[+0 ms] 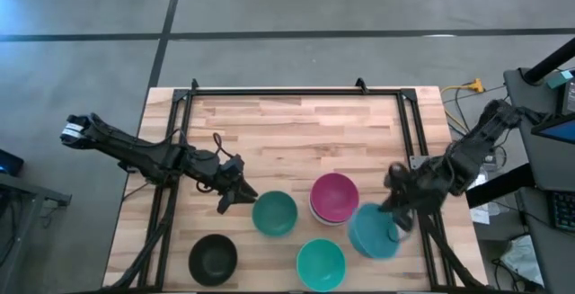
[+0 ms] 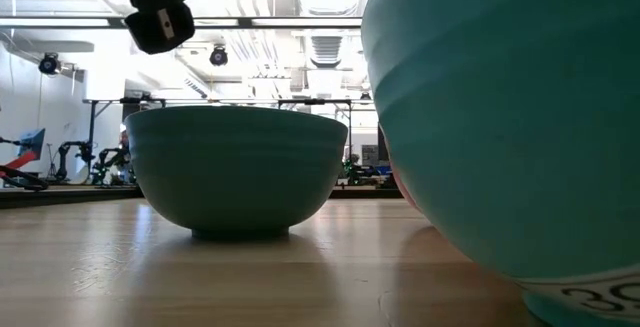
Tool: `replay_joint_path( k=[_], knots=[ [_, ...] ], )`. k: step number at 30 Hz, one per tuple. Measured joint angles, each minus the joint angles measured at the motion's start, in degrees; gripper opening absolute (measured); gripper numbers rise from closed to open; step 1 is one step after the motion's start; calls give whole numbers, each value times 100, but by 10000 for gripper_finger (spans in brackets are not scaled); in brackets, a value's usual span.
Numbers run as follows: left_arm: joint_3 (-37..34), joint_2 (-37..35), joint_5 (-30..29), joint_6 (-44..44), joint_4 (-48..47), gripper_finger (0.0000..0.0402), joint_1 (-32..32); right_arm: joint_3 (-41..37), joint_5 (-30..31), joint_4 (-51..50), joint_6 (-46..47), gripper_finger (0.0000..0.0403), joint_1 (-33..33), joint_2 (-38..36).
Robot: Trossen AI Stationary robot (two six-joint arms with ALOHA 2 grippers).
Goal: Nest bowls inside each other
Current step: Stack the blue bowl on top of the pink bowl
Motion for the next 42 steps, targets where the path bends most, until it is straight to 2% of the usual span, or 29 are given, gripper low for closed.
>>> replay_joint_path(
  k=[4,8,12,15,18,21,26,42],
  knots=[
    [0,94,-53,1,145,109,0,825,77,-563,-547,11,-1119,373],
    [-2,244,-50,-4,530,109,0,1738,35,-545,-1552,12,-2131,913],
    [-2,390,60,-8,898,109,-9,2597,-802,-752,-2454,12,-2979,1590],
    [-2,399,63,-7,998,109,-47,3139,-1417,-1527,-2924,12,-3406,2124],
    [-2,399,67,-8,967,109,-77,3504,-1576,-2447,-3363,12,-3625,2611],
    [-2,386,72,-8,977,109,-104,3625,-1627,-2773,-3742,12,-3741,2912],
    [-2,392,74,-6,972,109,-120,3618,-1982,-2717,-4160,13,-3827,3193],
    [-2,392,67,44,923,109,-122,3605,-2006,-2491,-4939,13,-3844,3873]
  ],
)
